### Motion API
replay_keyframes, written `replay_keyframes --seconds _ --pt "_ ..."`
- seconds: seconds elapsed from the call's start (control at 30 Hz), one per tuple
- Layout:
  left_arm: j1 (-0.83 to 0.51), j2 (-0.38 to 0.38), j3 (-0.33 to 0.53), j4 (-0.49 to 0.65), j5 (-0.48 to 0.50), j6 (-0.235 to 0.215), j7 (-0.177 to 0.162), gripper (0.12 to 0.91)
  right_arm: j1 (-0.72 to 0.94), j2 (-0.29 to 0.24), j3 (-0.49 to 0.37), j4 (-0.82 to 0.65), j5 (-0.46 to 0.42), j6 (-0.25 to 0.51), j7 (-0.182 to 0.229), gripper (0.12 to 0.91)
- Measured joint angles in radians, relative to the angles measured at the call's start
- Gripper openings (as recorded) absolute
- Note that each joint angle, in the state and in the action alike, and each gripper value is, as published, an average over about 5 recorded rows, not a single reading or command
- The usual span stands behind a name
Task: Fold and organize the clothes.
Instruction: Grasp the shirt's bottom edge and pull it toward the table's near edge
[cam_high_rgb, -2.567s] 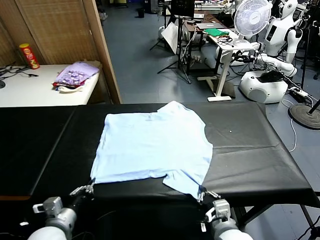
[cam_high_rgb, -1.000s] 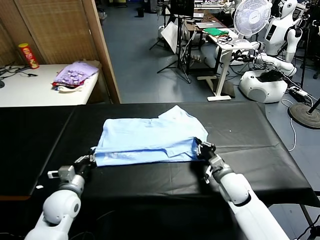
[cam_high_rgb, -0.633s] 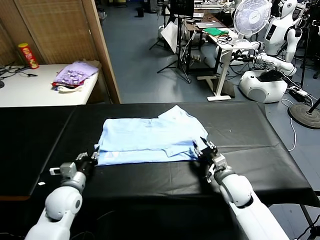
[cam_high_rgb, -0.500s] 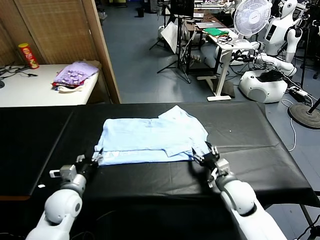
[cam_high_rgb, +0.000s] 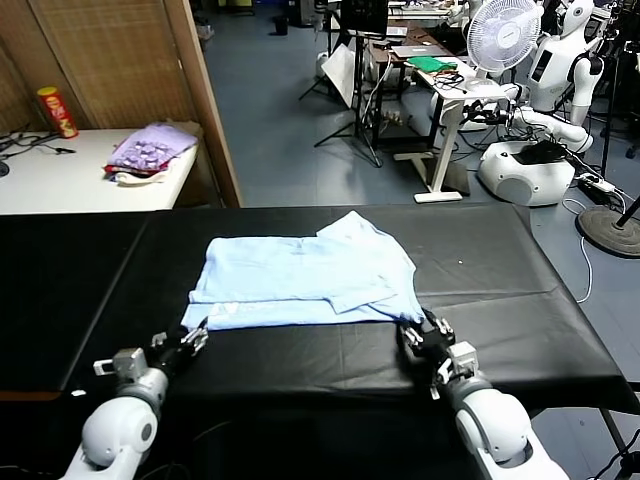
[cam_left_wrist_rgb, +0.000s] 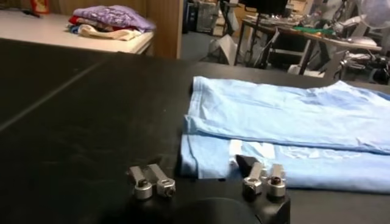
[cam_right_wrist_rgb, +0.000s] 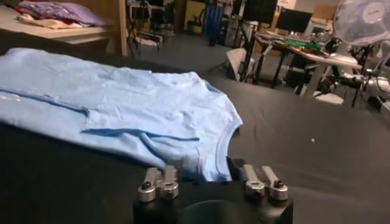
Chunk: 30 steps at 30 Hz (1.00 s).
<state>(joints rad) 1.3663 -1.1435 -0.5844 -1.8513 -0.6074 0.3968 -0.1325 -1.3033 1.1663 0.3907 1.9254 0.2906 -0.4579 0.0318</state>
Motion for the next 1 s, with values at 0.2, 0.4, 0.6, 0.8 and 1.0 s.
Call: replay_keyframes --seconds 0.2,0.4,0.6,0.8,1.0 --pt "0.018 0.016 0.000 -0.017 0.014 0.005 -0.001 0.135 -0.038 -0.017 0.027 0.064 0.052 -0.047 0.034 0.123" --pt "0.071 0.057 -0.019 -0.074 0.080 0.008 -0.004 0.127 -0.119 -0.014 0.053 0.148 0.065 -0.082 0.058 0.123" --pt "0.160 0.113 -0.054 -0.151 0.093 0.006 -0.004 0.127 -0.215 -0.003 0.059 0.225 0.062 -0.105 0.058 0.123" --pt "0.258 0.136 -0.090 -0.230 0.104 0.017 -0.016 0.127 -0.270 -0.017 0.074 0.284 0.074 -0.140 0.056 0.328" --pt "0.330 0.137 -0.124 -0.288 0.146 0.062 -0.043 0.304 -0.250 -0.049 0.107 0.326 0.129 -0.165 0.056 0.661"
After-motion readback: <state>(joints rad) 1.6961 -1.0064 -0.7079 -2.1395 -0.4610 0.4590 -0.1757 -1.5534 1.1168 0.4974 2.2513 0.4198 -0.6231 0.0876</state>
